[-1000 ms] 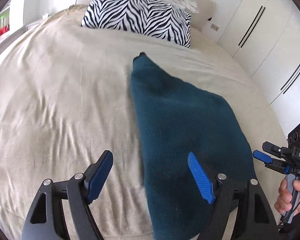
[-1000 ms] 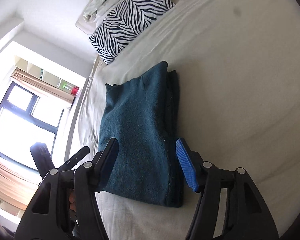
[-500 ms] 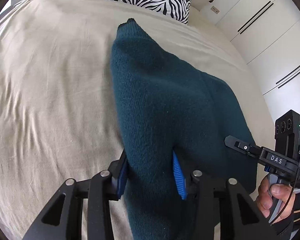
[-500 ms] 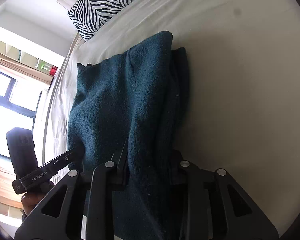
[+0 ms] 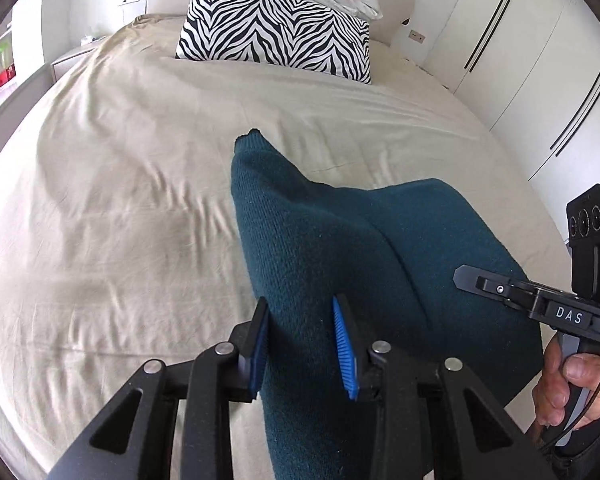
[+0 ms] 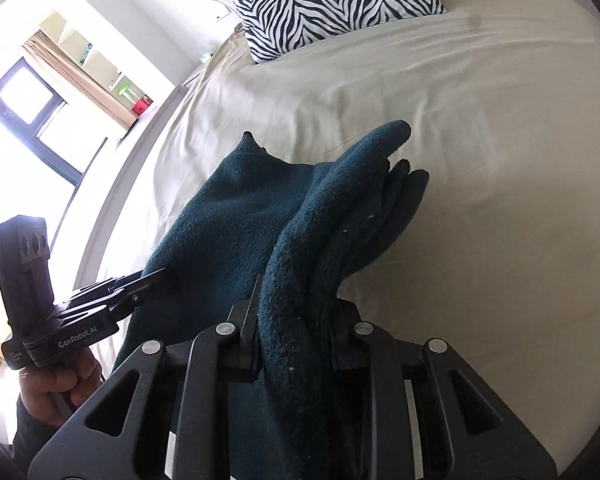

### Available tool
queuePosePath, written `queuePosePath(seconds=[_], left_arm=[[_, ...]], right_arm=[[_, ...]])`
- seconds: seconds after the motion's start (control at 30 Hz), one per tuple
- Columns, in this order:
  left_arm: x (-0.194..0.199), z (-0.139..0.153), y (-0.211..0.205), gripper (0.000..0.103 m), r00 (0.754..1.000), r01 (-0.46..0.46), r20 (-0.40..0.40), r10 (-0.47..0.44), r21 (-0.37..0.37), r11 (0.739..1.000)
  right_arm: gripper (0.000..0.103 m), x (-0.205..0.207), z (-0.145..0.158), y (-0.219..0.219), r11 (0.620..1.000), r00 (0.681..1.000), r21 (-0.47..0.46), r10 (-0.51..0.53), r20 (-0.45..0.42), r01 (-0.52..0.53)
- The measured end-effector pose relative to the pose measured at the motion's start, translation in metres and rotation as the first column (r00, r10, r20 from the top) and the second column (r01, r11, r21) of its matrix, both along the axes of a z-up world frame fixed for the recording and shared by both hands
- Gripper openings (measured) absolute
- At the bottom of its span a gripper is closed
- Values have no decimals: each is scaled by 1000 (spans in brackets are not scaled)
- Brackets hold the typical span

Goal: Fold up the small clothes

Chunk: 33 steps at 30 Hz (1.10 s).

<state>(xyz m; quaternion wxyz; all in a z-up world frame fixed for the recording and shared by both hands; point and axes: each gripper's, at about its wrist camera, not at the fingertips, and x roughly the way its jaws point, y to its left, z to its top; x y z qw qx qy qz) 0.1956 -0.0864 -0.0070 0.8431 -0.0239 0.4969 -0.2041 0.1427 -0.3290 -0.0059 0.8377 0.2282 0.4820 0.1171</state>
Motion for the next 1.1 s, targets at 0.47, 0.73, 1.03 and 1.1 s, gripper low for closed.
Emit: queuePosePath(seconds=[0.47, 0.73, 1.03, 1.1], left_arm=[[-55, -43, 53, 9, 999, -50, -21, 50, -5, 999], [-32, -34, 75, 75, 991, -129, 18, 131, -89, 988], [12, -96, 47, 58, 970, -84, -244, 25, -235, 968], [16, -99, 44, 56, 967, -94, -254, 30, -243, 965]], right_arm=[[22, -68, -43, 42, 993, 999, 114, -36, -26, 39], [30, -52, -84, 11, 975, 985, 190, -84, -152, 112], [47, -40, -106, 7, 971, 988, 230, -31, -152, 66], [28, -32, -108, 13, 972, 990, 231, -1, -142, 34]])
